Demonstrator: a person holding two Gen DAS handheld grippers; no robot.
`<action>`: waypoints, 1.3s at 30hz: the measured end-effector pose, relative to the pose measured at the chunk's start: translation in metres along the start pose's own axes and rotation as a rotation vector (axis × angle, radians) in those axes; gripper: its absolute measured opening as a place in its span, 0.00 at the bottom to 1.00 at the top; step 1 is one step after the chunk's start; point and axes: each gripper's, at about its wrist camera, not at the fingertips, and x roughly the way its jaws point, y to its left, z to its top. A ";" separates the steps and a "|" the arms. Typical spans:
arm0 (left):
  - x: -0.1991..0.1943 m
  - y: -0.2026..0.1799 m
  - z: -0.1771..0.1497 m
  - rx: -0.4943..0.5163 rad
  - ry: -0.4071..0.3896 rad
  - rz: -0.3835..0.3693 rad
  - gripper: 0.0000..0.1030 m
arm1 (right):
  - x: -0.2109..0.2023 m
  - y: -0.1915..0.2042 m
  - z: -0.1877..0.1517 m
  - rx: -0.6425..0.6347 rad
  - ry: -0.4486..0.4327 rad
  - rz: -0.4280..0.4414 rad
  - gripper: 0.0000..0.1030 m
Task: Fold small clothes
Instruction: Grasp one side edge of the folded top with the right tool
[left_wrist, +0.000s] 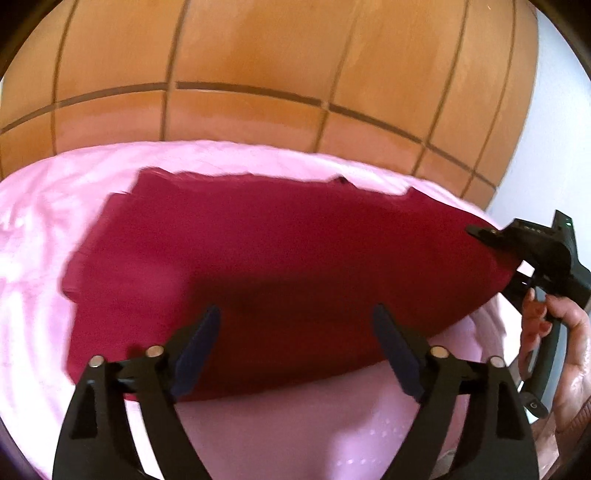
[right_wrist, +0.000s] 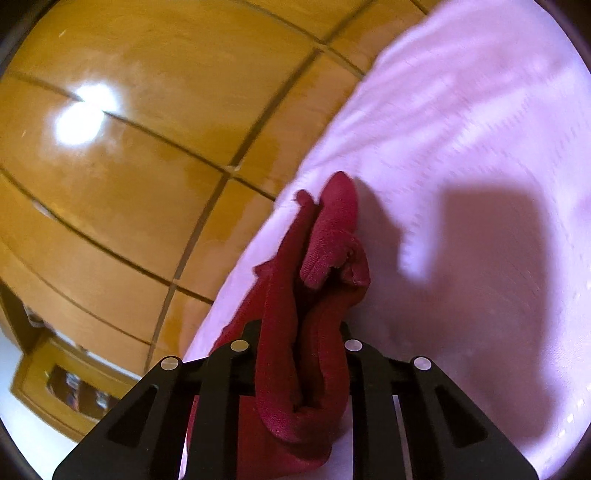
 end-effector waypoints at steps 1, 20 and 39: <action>-0.005 0.006 0.001 -0.011 -0.010 0.007 0.87 | -0.001 0.010 0.001 -0.024 -0.002 0.002 0.16; -0.058 0.152 -0.018 -0.393 -0.084 0.235 0.89 | 0.038 0.180 -0.061 -0.295 0.140 0.199 0.16; -0.066 0.184 -0.029 -0.511 -0.092 0.223 0.90 | 0.130 0.211 -0.231 -0.675 0.473 0.083 0.17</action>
